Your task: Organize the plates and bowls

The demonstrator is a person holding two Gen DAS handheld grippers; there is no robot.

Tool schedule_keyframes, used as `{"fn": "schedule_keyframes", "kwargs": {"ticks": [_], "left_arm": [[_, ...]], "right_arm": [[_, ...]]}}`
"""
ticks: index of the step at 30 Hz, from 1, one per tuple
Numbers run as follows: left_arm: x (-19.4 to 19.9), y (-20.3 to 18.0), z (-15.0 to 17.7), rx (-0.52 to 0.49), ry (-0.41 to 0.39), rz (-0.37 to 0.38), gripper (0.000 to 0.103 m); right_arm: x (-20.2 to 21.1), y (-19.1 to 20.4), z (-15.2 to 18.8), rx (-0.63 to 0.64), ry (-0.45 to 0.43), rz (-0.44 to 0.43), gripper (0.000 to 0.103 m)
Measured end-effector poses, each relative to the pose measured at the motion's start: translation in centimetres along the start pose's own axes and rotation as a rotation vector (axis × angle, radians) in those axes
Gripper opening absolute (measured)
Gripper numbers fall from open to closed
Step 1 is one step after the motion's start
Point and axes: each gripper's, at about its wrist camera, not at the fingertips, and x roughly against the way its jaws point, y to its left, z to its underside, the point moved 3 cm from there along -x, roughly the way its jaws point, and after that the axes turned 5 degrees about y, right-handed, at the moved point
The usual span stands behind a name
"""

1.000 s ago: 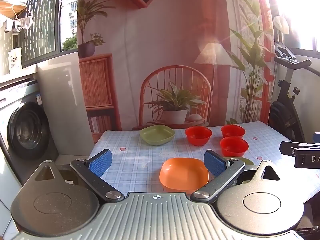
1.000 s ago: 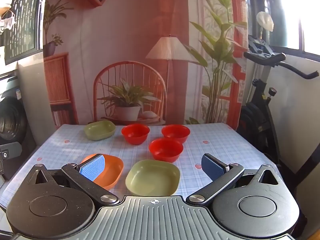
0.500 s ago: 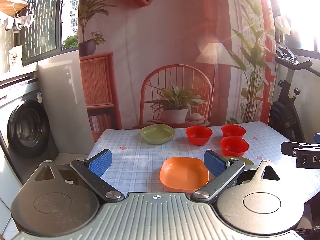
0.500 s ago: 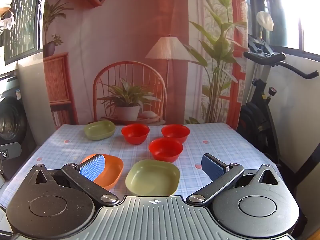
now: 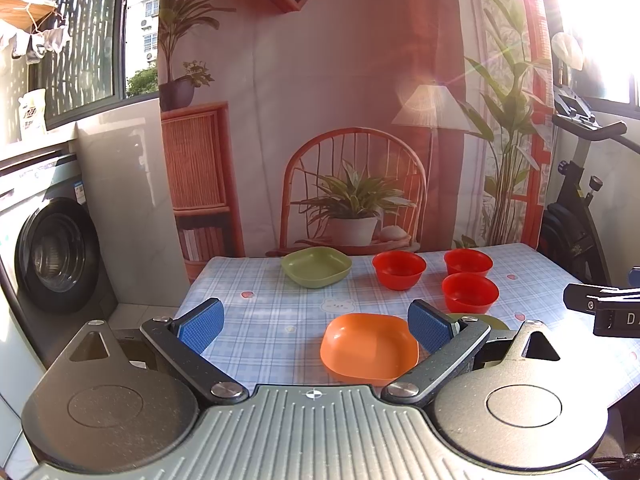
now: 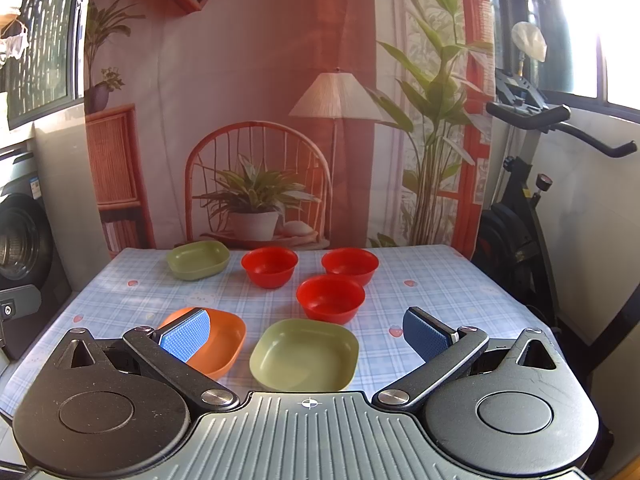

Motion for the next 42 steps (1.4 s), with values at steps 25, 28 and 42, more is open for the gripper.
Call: {"fn": "schedule_keyframes", "kwargs": {"ticks": [25,28,42], "left_arm": [[-0.02,0.07,0.11,0.003,0.003,0.001,0.099],[0.02,0.08,0.18,0.004,0.003,0.0,0.099],[-0.05,0.16,0.3,0.009,0.007,-0.002,0.099]], "right_arm": [[0.04,0.1,-0.08,0.0,0.002,0.0,0.103],[0.04,0.11,-0.07,0.0,0.002,0.0,0.103],[0.19,0.15,-0.14,0.0,0.003,0.0,0.103]]}}
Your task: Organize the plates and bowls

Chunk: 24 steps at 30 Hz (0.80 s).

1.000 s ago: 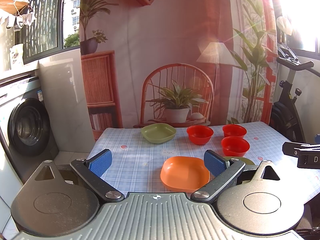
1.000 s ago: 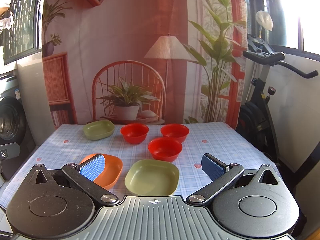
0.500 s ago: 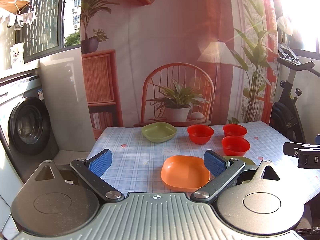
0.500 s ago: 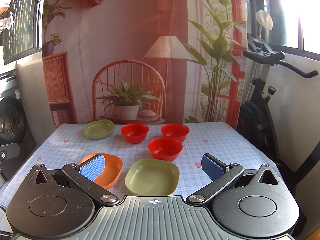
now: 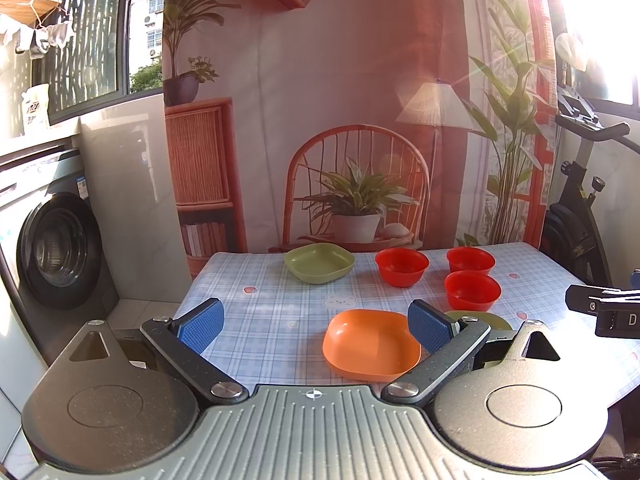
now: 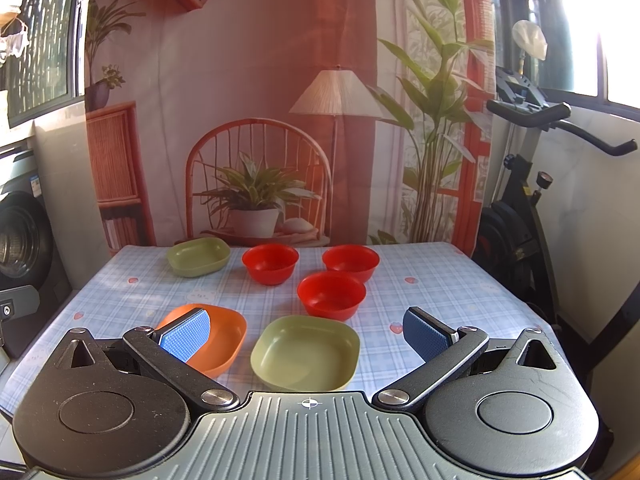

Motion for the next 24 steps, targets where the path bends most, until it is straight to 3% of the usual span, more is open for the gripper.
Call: {"fn": "schedule_keyframes", "kwargs": {"ticks": [17,24], "left_arm": [[0.0,0.1,-0.1,0.004,0.004,-0.002,0.099],[-0.7,0.7,-0.7,0.03,0.037,-0.007,0.1]], "right_arm": [[0.3,-0.1,-0.5,-0.002,0.002,-0.001,0.103],[-0.1,-0.9,-1.6,-0.034,-0.034,-0.054,0.103]]}}
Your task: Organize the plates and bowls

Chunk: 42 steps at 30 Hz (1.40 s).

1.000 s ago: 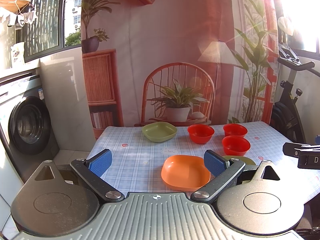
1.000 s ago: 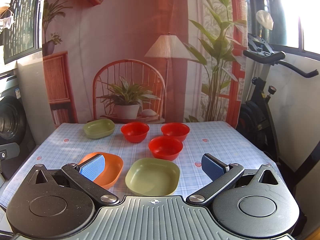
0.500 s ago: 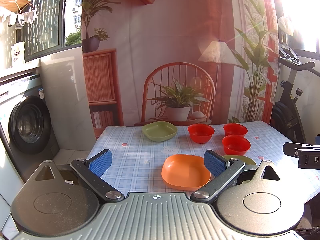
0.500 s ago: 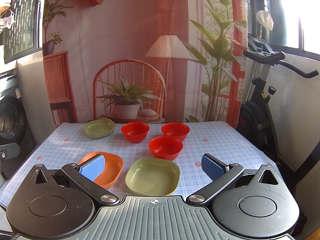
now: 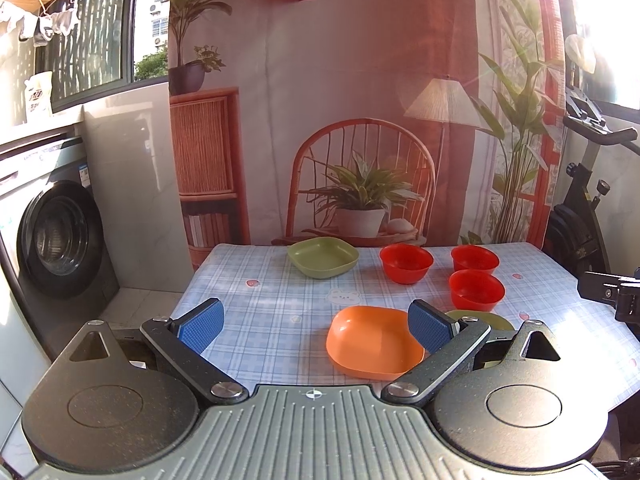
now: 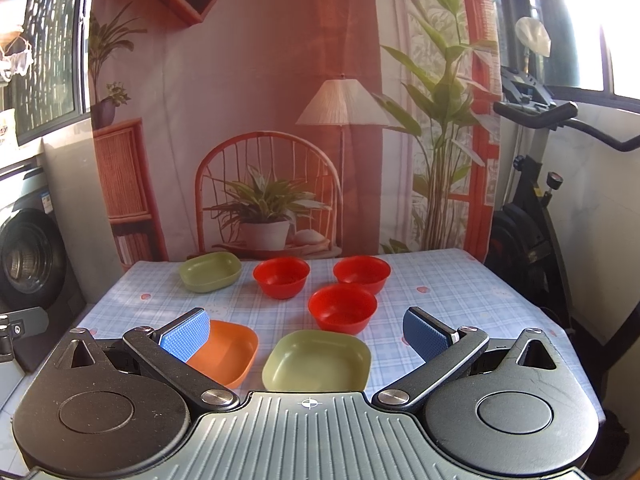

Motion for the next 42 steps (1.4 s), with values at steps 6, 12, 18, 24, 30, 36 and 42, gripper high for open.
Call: {"fn": "schedule_keyframes", "kwargs": {"ticks": [6,12,18,24,30,36,42], "left_arm": [[-1.8,1.2,-2.1,0.049,0.01,-0.055,0.1],[-4.4,2.4,-4.7,0.064,-0.027,-0.13,0.1],[-7.6,2.3,-8.0,0.007,-0.037,-0.166,0.099],[-10.2,2.5,-9.3,0.023,-0.043,-0.139,0.099],[-13.2,2.5,-8.9,-0.017,-0.036,-0.137,0.091],[-16.5,3.3,-8.4,0.006,-0.001,-0.08,0.085],[-20.5,3.3,-6.1,0.014,0.117,0.0,0.066]], "right_arm": [[-1.5,-1.4,-3.5,-0.01,-0.091,-0.024,0.103],[-4.6,-1.1,-6.2,0.017,-0.127,-0.019,0.103],[-8.5,0.1,-7.6,0.027,-0.092,-0.082,0.103],[-12.3,1.9,-8.5,0.096,-0.024,-0.09,0.103],[-17.2,3.1,-7.9,0.074,0.046,-0.15,0.102],[-21.2,4.6,-6.6,0.136,0.097,-0.151,0.098],[-24.7,5.6,-4.5,0.16,0.186,-0.197,0.074]]}}
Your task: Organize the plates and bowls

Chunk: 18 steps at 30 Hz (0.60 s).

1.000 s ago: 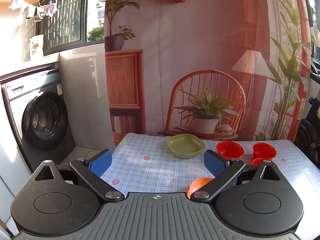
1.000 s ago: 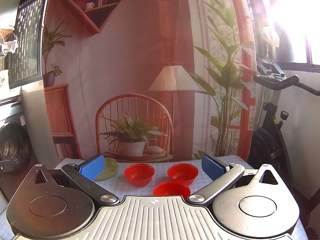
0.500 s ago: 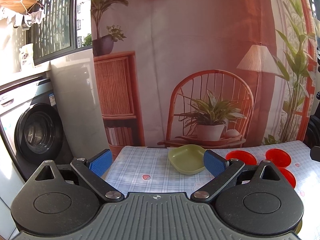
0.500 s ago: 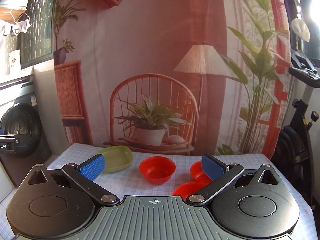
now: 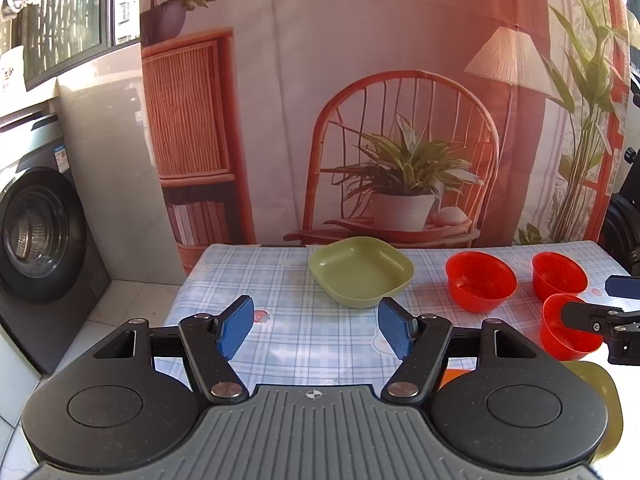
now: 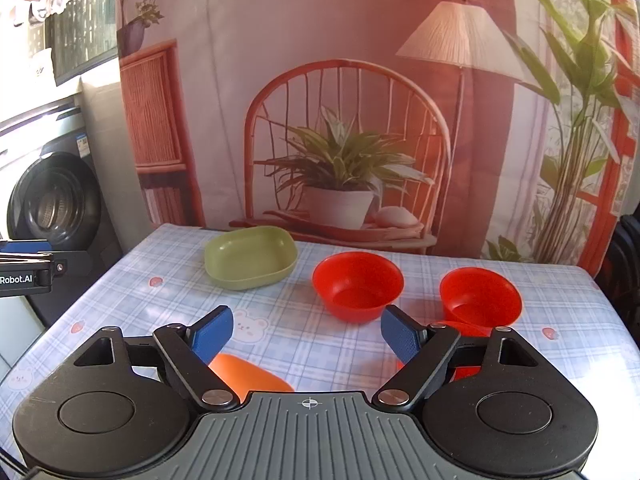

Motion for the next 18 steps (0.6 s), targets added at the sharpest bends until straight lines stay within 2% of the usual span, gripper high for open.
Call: {"fn": "schedule_keyframes", "kwargs": {"ticks": [1,6,10,15,18], "left_arm": [[-0.6,-0.1,0.6,-0.001,0.023,0.02,0.061],[-3.7,-0.7,4.1,-0.003,0.141,0.092,0.049],[-5.4,-1.1,6.4,0.015,0.216,0.128,0.042],[-7.0,-1.6,8.7,0.04,0.303,0.146,0.041],[-7.7,-1.8,9.2,0.059,0.329,0.161,0.041]], "right_arm": [[-0.6,0.2,0.3,0.009,0.013,-0.014,0.067],[-3.4,0.7,2.0,0.026,0.077,-0.055,0.045],[-5.4,0.7,3.4,0.018,0.13,-0.069,0.026],[-7.4,0.1,5.1,-0.013,0.195,-0.068,0.012],[-8.5,-0.6,5.7,-0.031,0.225,-0.064,0.012]]}}
